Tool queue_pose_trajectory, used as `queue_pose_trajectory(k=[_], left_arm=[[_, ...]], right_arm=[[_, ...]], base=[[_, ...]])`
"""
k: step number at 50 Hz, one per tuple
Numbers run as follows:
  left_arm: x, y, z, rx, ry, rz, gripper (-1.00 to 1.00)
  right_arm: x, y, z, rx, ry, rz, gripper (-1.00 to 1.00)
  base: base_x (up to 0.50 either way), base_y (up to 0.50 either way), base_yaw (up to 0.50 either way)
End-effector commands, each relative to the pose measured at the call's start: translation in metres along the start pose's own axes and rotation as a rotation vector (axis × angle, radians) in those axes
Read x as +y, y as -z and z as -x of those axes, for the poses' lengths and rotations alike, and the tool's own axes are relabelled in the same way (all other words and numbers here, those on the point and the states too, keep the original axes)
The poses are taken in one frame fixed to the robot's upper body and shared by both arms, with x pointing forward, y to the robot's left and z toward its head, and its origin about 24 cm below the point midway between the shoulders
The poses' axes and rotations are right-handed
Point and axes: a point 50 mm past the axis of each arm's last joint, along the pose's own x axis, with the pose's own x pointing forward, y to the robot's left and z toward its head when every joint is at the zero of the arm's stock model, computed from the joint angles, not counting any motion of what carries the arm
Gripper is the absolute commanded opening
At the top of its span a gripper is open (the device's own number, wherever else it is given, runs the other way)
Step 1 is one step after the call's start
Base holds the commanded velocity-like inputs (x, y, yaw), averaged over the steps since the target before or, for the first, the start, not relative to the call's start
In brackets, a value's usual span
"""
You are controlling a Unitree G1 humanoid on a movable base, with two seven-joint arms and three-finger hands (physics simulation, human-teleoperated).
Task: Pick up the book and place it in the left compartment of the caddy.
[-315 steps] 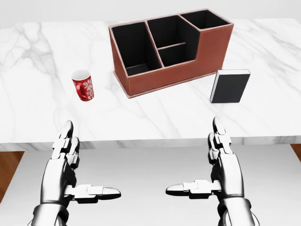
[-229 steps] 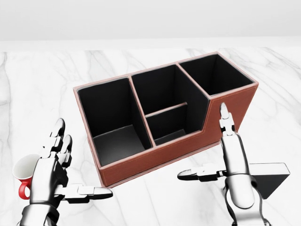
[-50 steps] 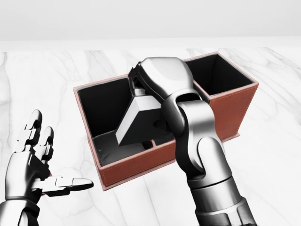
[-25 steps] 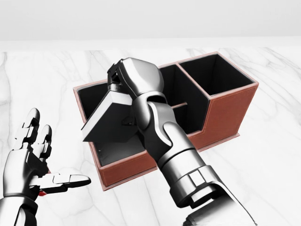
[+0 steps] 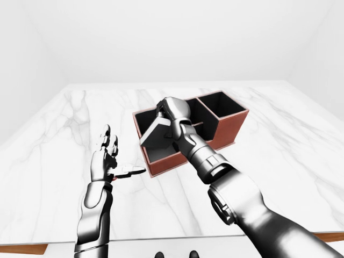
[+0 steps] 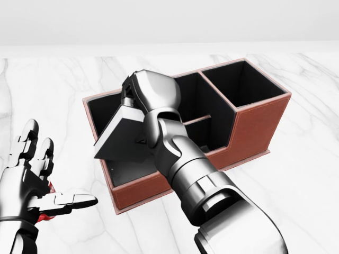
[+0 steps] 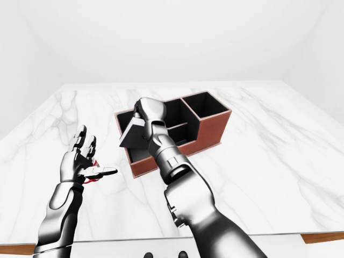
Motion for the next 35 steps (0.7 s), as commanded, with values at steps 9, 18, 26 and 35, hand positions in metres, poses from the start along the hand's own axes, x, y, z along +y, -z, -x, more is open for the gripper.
queue_pose_trajectory(k=[9, 18, 26, 35], left_arm=[[0.0, -0.002, 0.001, -0.008, 0.002, 0.002, 1.0], [0.0, -0.003, 0.002, -0.014, 0.002, 0.001, 1.0], [0.0, -0.001, 0.0, -0.003, 0.005, 0.001, 1.0], [0.0, 0.001, -0.001, 0.005, 0.007, 0.002, 1.0]], right_arm=[[-0.016, -0.018, -0.004, -0.09, 0.164, 0.095, -1.0], [-0.009, -0.013, -0.001, -0.104, 0.142, 0.167, -1.0], [-0.004, -0.014, 0.001, -0.125, 0.128, 0.215, -1.0], [0.007, -0.01, 0.006, -0.124, 0.092, 0.245, -1.0]], base=[[0.0, 0.0, 0.0], [0.0, 0.0, 0.0], [0.0, 0.0, 0.0], [0.0, 0.0, 0.0]])
